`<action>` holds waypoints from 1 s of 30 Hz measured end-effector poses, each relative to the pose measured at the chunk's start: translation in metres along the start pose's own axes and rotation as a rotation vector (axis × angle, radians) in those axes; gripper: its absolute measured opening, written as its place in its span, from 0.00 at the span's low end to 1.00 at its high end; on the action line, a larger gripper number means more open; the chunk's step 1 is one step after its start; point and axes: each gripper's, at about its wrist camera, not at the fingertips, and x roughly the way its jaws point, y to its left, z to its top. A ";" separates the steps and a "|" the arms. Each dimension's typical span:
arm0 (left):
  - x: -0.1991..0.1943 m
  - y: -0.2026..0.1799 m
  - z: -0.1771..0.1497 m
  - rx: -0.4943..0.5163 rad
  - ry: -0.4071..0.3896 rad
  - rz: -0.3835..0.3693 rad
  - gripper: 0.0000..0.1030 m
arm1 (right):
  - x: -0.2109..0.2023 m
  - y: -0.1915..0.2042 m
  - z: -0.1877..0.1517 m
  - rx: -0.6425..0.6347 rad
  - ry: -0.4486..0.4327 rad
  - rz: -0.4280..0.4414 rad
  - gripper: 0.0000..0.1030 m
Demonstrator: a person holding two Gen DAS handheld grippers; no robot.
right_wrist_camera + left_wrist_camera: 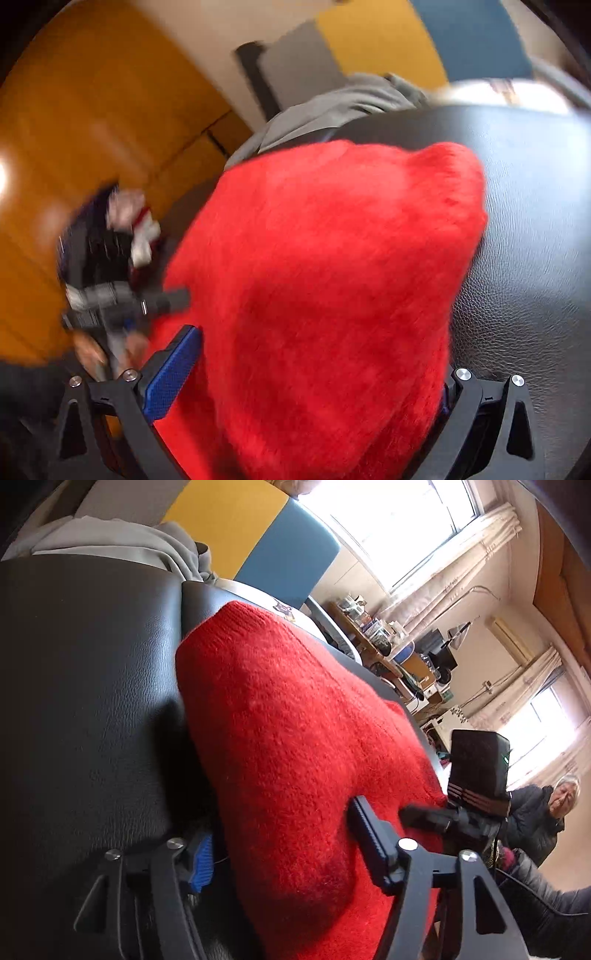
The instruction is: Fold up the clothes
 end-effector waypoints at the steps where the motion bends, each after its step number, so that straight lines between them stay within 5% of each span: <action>1: -0.003 -0.001 -0.002 -0.001 -0.002 0.002 0.53 | 0.001 0.006 -0.002 -0.031 0.016 -0.032 1.00; 5: -0.018 -0.008 -0.012 -0.014 -0.031 0.005 0.39 | 0.002 0.015 0.003 0.018 0.093 -0.086 0.99; 7: -0.031 -0.010 -0.020 -0.022 -0.056 0.009 0.36 | 0.001 0.022 0.003 0.052 0.113 -0.093 0.85; 9: -0.056 -0.009 -0.029 -0.040 -0.090 0.003 0.35 | 0.002 0.042 -0.003 0.041 0.117 -0.052 0.74; 15: -0.174 -0.005 -0.051 -0.032 -0.291 0.065 0.35 | 0.035 0.118 0.012 0.007 0.097 0.144 0.70; 25: -0.437 -0.020 -0.020 0.036 -0.839 0.473 0.36 | 0.095 0.371 0.190 -0.367 -0.049 0.583 0.71; 27: -0.475 -0.009 -0.005 -0.023 -0.893 0.555 0.36 | 0.115 0.423 0.229 -0.410 -0.060 0.638 0.75; 30: -0.516 0.024 0.015 -0.168 -0.925 0.699 0.36 | 0.169 0.486 0.269 -0.437 0.003 0.611 0.87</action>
